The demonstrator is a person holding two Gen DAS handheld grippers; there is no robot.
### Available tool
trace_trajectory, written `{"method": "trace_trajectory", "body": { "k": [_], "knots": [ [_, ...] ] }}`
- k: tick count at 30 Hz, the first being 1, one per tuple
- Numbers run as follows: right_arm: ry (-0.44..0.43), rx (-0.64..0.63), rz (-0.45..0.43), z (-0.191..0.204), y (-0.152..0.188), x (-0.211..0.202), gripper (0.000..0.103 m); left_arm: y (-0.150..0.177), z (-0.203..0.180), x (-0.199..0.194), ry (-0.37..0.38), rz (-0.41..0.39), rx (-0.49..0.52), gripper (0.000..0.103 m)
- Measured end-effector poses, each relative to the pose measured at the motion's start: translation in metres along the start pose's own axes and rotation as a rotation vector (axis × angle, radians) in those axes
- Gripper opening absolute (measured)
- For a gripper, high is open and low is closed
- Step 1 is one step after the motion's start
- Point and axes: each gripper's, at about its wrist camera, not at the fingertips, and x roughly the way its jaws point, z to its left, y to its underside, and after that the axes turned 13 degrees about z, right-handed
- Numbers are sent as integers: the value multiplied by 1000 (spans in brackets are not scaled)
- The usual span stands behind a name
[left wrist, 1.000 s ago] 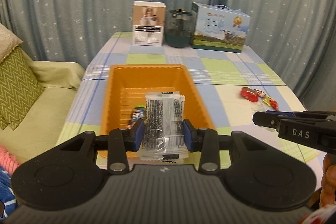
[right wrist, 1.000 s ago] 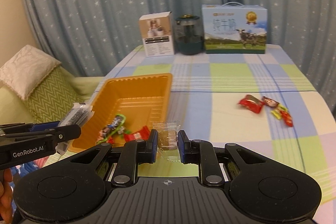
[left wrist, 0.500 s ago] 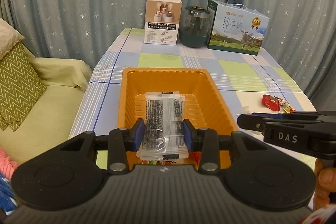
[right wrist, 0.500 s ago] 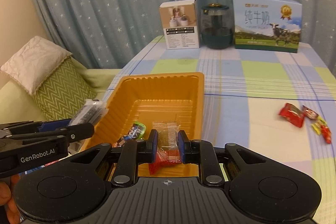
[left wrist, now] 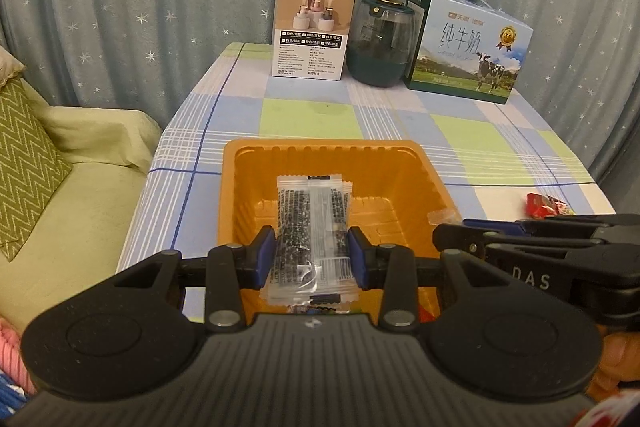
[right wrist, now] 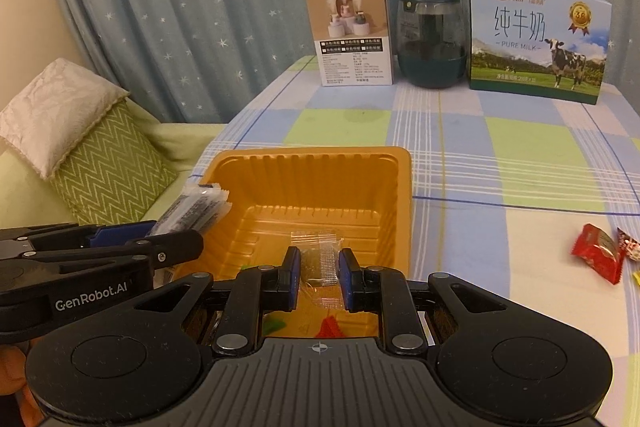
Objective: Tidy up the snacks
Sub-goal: 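Carry both snacks over the orange tray and open both tools to drop them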
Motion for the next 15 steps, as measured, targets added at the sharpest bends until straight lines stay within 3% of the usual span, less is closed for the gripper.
{"method": "trace_trajectory", "body": {
  "k": [10,15],
  "knots": [
    [10,18,17,-6,-4,16,21,-14,5,28,4,21,11,36],
    [-1,18,21,-6,0,16,21,-13,13,24,-10,5,-8,40]
  ]
}}
